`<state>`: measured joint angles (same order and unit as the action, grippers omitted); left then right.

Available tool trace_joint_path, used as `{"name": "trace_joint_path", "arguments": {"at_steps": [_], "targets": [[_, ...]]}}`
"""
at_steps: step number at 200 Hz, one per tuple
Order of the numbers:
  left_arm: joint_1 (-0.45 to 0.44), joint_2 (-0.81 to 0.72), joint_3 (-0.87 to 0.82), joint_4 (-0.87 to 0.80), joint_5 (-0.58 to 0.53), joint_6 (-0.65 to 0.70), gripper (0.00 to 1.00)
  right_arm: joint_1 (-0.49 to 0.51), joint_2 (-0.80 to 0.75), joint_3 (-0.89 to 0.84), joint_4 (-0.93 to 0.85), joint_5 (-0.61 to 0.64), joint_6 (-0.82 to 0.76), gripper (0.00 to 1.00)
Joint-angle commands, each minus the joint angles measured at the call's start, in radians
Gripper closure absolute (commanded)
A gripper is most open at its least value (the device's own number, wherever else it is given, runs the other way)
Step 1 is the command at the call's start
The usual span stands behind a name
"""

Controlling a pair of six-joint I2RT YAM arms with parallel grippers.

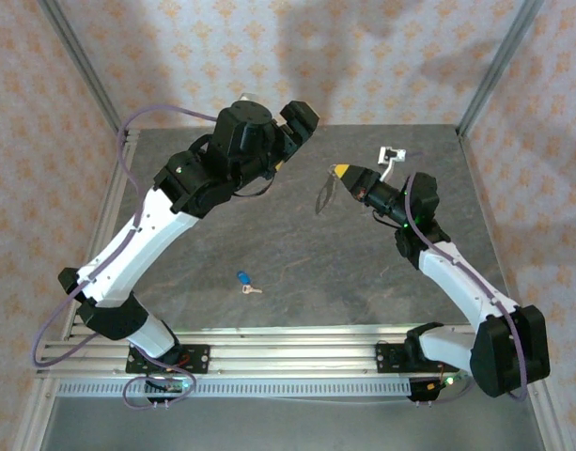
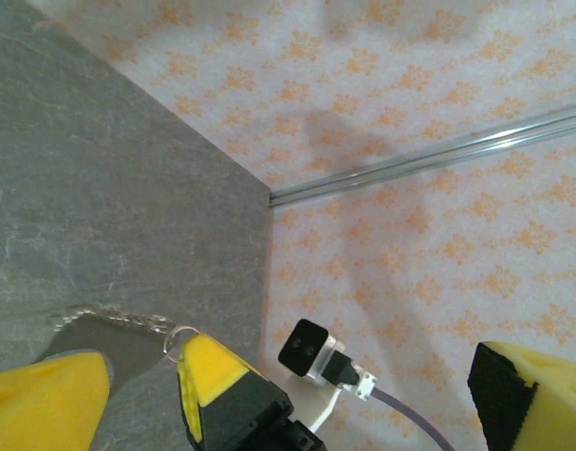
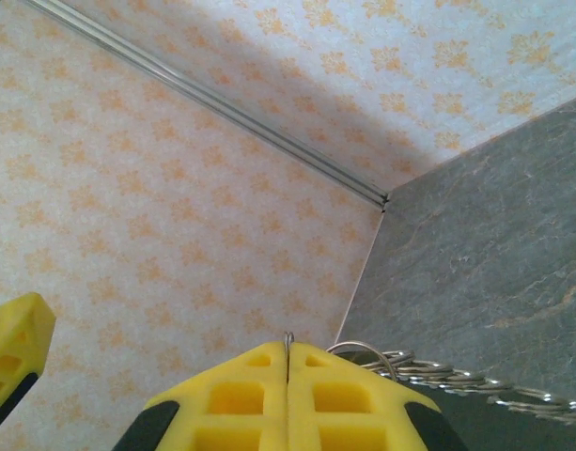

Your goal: Put the keys on the keyring

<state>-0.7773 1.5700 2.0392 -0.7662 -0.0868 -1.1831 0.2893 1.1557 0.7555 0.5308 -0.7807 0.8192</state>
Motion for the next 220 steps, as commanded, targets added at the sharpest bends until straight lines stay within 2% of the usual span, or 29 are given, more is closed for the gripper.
{"name": "trace_joint_path", "arguments": {"at_steps": [1, 66, 92, 108, 118, 132, 156, 191, 220], "targets": [[-0.002, -0.033, -0.024, -0.029, -0.061, -0.025, 0.00, 0.004, -0.023, 0.025, 0.081, 0.001, 0.022, 1.00], [0.008, -0.011, 0.007, -0.037, -0.105, 0.047, 0.00, 0.005, -0.002, 0.042, 0.223, -0.086, 0.071, 1.00], [0.013, -0.011, -0.049, -0.003, -0.135, 0.126, 0.00, 0.006, 0.010, 0.064, 0.276, -0.099, 0.085, 1.00], [0.036, -0.011, -0.097, 0.035, -0.116, 0.192, 0.00, 0.005, 0.022, 0.082, 0.325, -0.095, 0.092, 1.00], [0.061, -0.016, -0.135, 0.062, -0.080, 0.237, 0.00, 0.008, 0.022, 0.091, 0.360, -0.088, 0.098, 1.00], [0.110, -0.030, -0.216, 0.143, 0.039, 0.296, 0.00, 0.008, 0.023, 0.099, 0.415, -0.072, 0.103, 1.00], [0.192, -0.076, -0.414, 0.383, 0.216, 0.322, 0.04, 0.011, 0.057, 0.111, 0.499, -0.041, 0.104, 1.00], [0.243, -0.150, -0.606, 0.671, 0.318, 0.369, 0.10, 0.025, 0.104, 0.136, 0.595, 0.002, 0.111, 1.00], [0.257, -0.188, -0.684, 0.855, 0.385, 0.377, 0.17, 0.049, 0.158, 0.148, 0.666, 0.051, 0.141, 1.00]]}}
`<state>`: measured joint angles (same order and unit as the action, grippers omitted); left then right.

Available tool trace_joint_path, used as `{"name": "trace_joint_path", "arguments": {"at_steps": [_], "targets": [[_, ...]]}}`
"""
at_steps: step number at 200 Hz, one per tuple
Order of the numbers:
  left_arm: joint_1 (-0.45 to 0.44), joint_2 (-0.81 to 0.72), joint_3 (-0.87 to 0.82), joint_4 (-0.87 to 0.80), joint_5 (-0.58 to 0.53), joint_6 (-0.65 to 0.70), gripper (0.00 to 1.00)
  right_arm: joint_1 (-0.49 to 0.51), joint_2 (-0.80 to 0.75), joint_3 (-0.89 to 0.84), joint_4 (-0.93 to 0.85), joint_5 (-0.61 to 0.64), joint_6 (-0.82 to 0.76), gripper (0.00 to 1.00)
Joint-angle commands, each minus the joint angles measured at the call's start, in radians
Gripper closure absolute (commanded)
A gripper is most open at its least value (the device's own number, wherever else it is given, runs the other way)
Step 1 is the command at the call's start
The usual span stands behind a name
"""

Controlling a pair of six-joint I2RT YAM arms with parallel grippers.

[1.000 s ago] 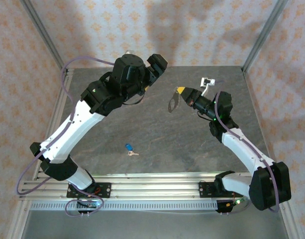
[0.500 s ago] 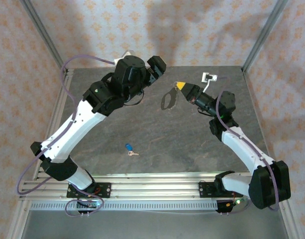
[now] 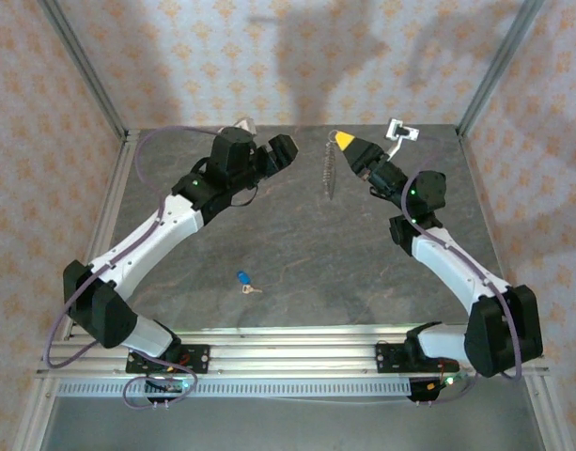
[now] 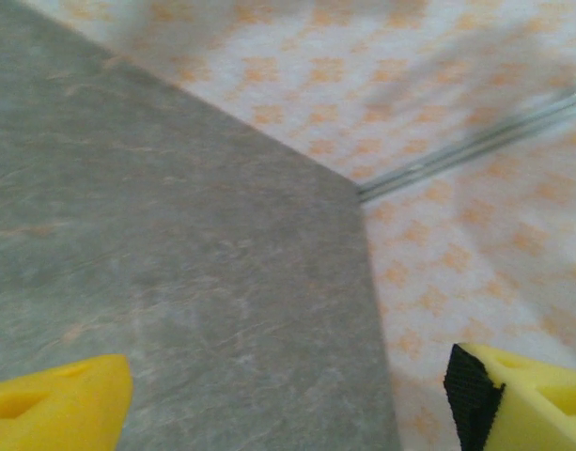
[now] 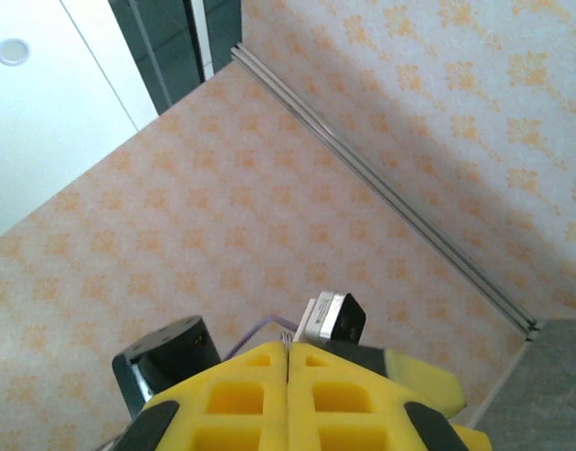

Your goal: Put the keys on the keyring

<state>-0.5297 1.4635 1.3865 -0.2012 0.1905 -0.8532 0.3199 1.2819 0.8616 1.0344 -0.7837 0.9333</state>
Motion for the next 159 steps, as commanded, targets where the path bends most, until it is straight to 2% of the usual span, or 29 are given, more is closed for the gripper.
{"name": "trace_joint_path", "arguments": {"at_steps": [1, 48, 72, 104, 159], "targets": [[0.010, -0.082, -0.033, 0.296, 0.110, 0.047, 0.17, 0.020, 0.035, 0.043, 0.165, 0.058, 0.028, 1.00], [0.026, -0.086, -0.087, 0.556, 0.248, -0.012, 0.39, 0.041, 0.098, 0.029, 0.260, 0.157, 0.108, 1.00], [0.024, -0.076, -0.086, 0.628, 0.301, -0.030, 0.56, 0.048, 0.113, 0.024, 0.271, 0.183, 0.130, 1.00], [0.022, -0.048, -0.077, 0.690, 0.352, -0.067, 0.71, 0.072, 0.131, 0.022, 0.276, 0.208, 0.139, 1.00], [-0.003, -0.020, -0.050, 0.685, 0.380, -0.052, 0.71, 0.114, 0.163, 0.036, 0.285, 0.205, 0.144, 1.00]]}}
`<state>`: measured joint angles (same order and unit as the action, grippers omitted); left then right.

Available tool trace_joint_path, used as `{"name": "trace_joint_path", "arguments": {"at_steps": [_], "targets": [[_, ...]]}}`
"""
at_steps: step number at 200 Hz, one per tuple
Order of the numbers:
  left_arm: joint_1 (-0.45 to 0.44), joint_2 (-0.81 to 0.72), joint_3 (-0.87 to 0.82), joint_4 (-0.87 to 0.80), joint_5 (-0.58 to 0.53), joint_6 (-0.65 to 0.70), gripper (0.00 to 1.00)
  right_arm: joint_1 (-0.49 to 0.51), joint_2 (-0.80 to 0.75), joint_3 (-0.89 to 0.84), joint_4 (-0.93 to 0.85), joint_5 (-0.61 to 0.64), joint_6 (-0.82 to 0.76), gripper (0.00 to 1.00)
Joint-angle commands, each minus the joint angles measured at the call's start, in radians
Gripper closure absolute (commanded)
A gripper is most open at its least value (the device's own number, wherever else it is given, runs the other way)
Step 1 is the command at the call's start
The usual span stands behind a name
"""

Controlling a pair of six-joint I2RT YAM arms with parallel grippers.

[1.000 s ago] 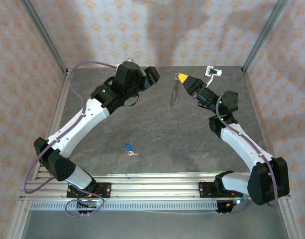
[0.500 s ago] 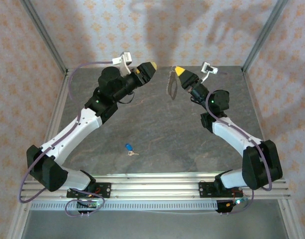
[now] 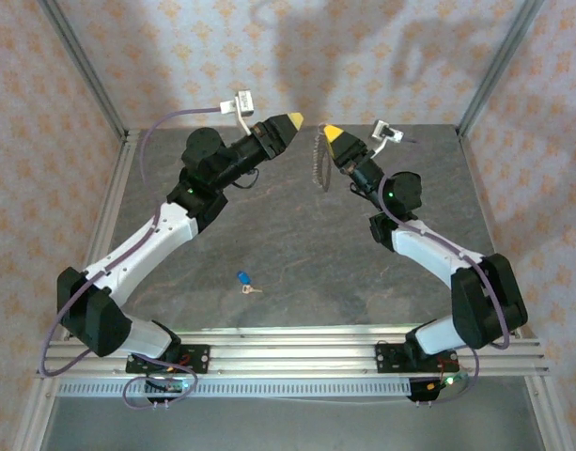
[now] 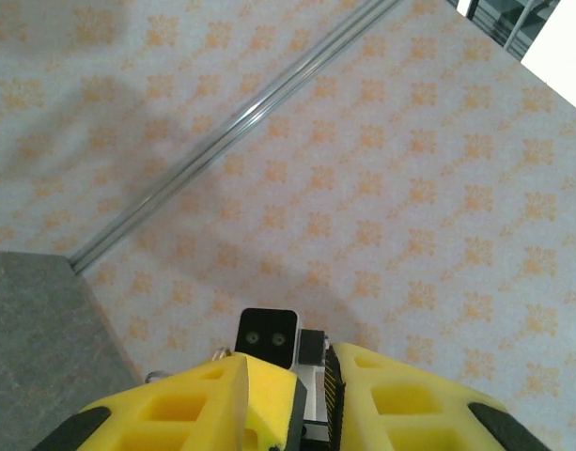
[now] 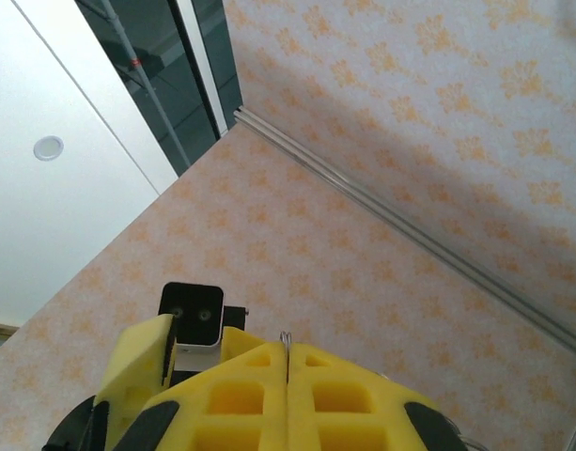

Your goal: Put the keys on the keyring

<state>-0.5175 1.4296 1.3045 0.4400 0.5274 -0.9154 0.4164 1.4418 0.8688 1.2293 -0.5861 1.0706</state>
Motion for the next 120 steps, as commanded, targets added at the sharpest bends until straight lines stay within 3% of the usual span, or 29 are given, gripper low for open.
{"name": "trace_joint_path", "arguments": {"at_steps": [1, 70, 120], "targets": [[-0.015, 0.014, 0.032, 0.044, 0.043, 0.010, 0.71, 0.018, 0.004, 0.029, 0.090, 0.008, 0.006, 1.00], [-0.018, 0.008, -0.003, 0.020, 0.014, 0.029, 0.60, 0.027, 0.005, 0.022, 0.093, 0.015, 0.004, 1.00], [-0.025, 0.029, 0.007, 0.019, 0.028, 0.035, 0.64, 0.027, -0.001, 0.024, 0.096, 0.009, 0.009, 1.00]]}}
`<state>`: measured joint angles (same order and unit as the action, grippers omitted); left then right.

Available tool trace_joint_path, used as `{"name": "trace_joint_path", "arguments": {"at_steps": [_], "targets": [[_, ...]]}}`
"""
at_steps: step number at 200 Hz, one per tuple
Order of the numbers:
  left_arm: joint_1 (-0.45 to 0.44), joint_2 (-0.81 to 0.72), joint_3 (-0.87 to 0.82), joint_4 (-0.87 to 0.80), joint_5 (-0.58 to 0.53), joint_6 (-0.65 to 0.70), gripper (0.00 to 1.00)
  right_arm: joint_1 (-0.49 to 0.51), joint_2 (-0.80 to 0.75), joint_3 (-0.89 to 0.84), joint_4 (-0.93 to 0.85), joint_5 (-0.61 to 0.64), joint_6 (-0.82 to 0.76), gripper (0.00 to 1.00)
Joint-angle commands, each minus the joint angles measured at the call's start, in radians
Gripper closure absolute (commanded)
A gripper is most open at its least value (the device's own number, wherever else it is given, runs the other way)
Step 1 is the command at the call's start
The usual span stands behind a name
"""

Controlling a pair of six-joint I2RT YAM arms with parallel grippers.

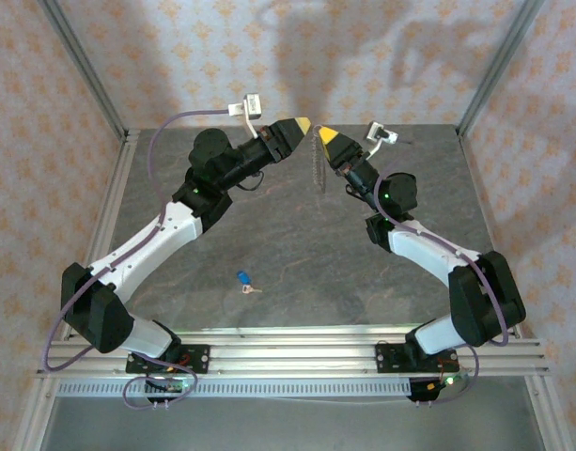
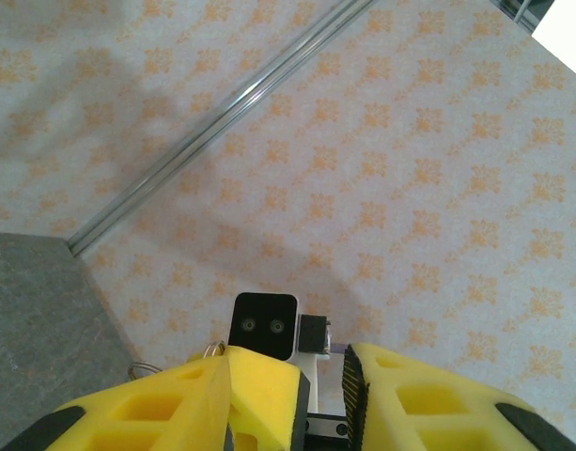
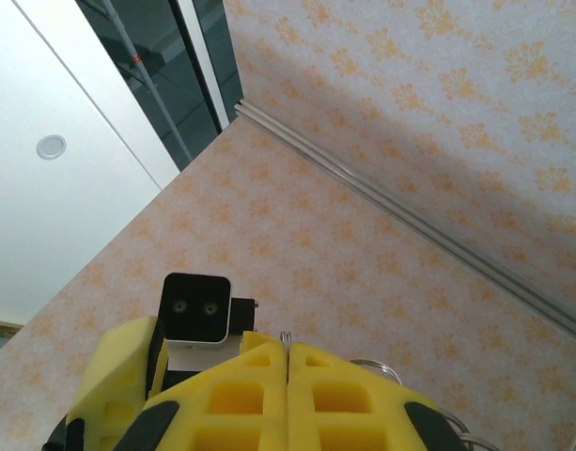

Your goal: Put the keys on the keyring

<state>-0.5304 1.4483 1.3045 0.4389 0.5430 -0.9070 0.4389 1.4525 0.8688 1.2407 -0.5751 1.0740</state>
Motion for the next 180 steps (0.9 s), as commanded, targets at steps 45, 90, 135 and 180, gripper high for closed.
{"name": "trace_joint_path", "arguments": {"at_steps": [45, 90, 135, 180], "targets": [[-0.029, 0.033, 0.029, -0.005, 0.014, 0.048, 0.65, 0.004, -0.015, 0.022, 0.086, -0.008, 0.009, 1.00], [-0.035, 0.051, 0.039, 0.001, 0.008, 0.049, 0.64, 0.004, -0.019, 0.019, 0.086, -0.015, 0.012, 1.00], [-0.040, 0.060, 0.050, -0.005, 0.002, 0.057, 0.64, 0.005, -0.019, 0.012, 0.086, -0.017, 0.014, 1.00], [-0.040, 0.068, 0.058, 0.008, 0.001, 0.057, 0.72, 0.004, -0.011, 0.012, 0.083, -0.025, 0.019, 1.00]]}}
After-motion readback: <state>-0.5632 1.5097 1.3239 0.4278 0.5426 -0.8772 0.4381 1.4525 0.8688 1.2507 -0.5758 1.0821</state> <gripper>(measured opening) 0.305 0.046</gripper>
